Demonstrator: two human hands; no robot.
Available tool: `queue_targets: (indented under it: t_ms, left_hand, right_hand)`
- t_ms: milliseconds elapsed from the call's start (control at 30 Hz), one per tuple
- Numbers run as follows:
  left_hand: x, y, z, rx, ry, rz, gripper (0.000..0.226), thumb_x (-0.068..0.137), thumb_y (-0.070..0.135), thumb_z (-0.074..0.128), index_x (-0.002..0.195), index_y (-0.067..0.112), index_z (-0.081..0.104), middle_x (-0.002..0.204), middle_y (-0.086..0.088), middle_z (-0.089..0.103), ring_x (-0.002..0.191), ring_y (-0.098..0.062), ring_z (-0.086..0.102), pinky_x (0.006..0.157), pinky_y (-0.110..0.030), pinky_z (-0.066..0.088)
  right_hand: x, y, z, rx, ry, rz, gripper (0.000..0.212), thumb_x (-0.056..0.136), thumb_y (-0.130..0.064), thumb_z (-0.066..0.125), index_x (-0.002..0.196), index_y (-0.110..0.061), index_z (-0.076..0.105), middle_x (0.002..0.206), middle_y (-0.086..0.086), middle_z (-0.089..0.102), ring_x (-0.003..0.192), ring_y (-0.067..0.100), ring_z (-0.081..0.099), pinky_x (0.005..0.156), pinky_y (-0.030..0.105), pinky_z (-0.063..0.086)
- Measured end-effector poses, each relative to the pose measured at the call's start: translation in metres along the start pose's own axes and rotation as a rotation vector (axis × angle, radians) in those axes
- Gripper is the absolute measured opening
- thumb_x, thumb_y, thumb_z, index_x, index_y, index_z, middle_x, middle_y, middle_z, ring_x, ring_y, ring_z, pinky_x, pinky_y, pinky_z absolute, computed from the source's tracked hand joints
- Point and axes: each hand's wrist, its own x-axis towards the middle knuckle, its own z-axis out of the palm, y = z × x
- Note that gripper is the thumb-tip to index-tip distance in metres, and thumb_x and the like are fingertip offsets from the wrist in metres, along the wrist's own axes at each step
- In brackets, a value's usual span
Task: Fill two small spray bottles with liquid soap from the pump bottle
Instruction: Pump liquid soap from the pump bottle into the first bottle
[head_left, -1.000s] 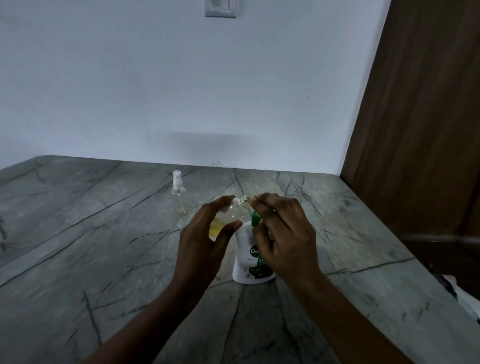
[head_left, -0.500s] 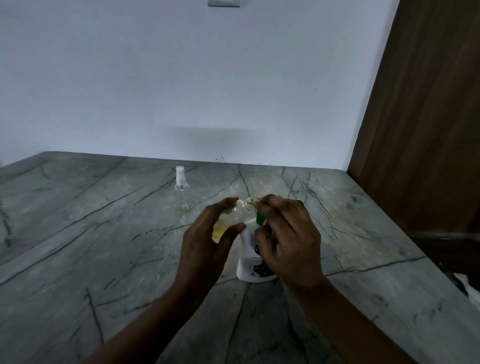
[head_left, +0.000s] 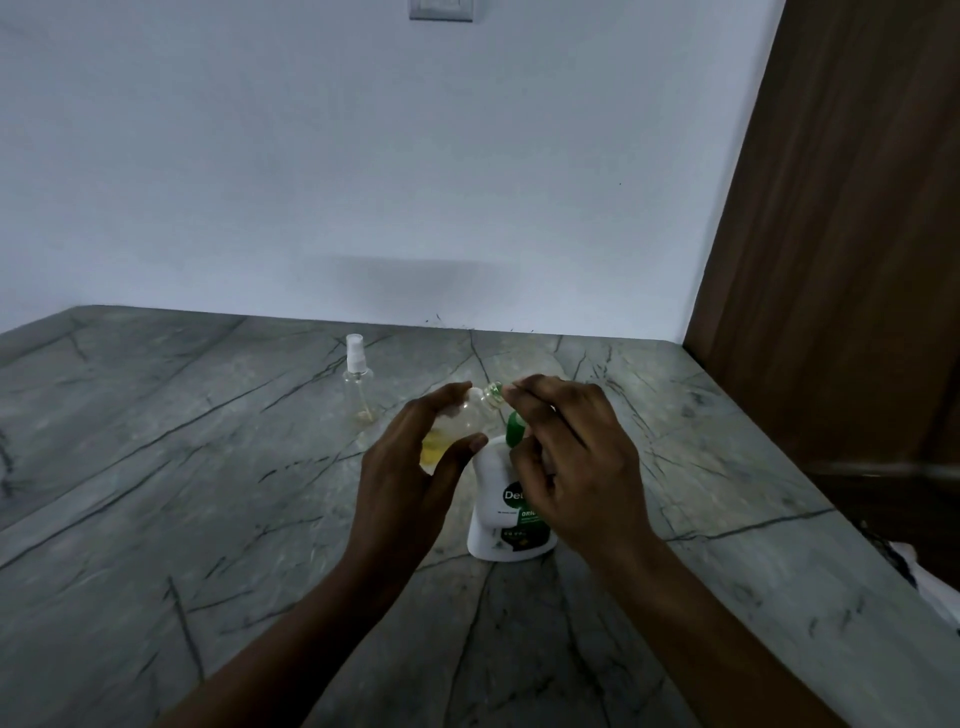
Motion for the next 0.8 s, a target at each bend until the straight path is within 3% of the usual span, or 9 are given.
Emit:
queue_targets:
  t_ms: [167,300,467,700,800]
  left_hand:
    - [0.000,0.000,0.001,0.006,-0.008,0.004,0.042,0.077,0.033,0.060,0.118,0.029,0.049,0.108,0.015,0.055,0.096,0.017,0.050,0.078,-0.001,0.039]
    - [-0.001,0.001,0.001,-0.001,-0.003,-0.016,0.042,0.077,0.031,0.062,0.117,0.028,0.051,0.106,0.015,0.056,0.096,0.008,0.053,0.077,-0.002,0.040]
    - [-0.005,-0.004,0.001,-0.002,-0.020,-0.028,0.042,0.077,0.037,0.059,0.117,0.033,0.048,0.105,0.032,0.048,0.097,0.019,0.050,0.078,-0.002,0.040]
    - [-0.007,-0.006,0.002,-0.030,-0.018,-0.037,0.041,0.077,0.033,0.063,0.117,0.029,0.052,0.107,0.024,0.054,0.098,0.014,0.052,0.077,-0.005,0.042]
    - [-0.006,-0.005,0.001,-0.027,-0.016,-0.036,0.041,0.078,0.033,0.063,0.117,0.031,0.051,0.107,0.028,0.052,0.099,0.015,0.052,0.078,-0.005,0.042]
  right_hand:
    - [0.001,-0.003,0.000,-0.007,-0.009,0.031,0.030,0.085,-0.010,0.049,0.103,0.001,0.069,0.102,0.014,0.066,0.097,0.020,0.053,0.076,0.021,0.043]
    - [0.000,-0.006,0.002,-0.013,0.021,0.055,0.027,0.083,-0.009,0.051,0.100,0.001,0.070,0.101,0.013,0.067,0.096,0.019,0.052,0.079,0.018,0.041]
    - [-0.009,-0.006,0.007,-0.010,0.041,0.051,0.026,0.081,-0.006,0.053,0.099,0.003,0.070,0.101,0.014,0.068,0.097,0.020,0.053,0.082,0.019,0.042]
    - [-0.013,-0.006,0.011,-0.015,0.044,0.040,0.026,0.082,-0.006,0.053,0.100,0.003,0.070,0.101,0.015,0.068,0.096,0.021,0.055,0.081,0.022,0.045]
    - [-0.011,-0.004,0.009,-0.015,0.021,0.033,0.027,0.081,-0.007,0.054,0.103,0.001,0.068,0.103,0.014,0.067,0.097,0.021,0.053,0.080,0.020,0.042]
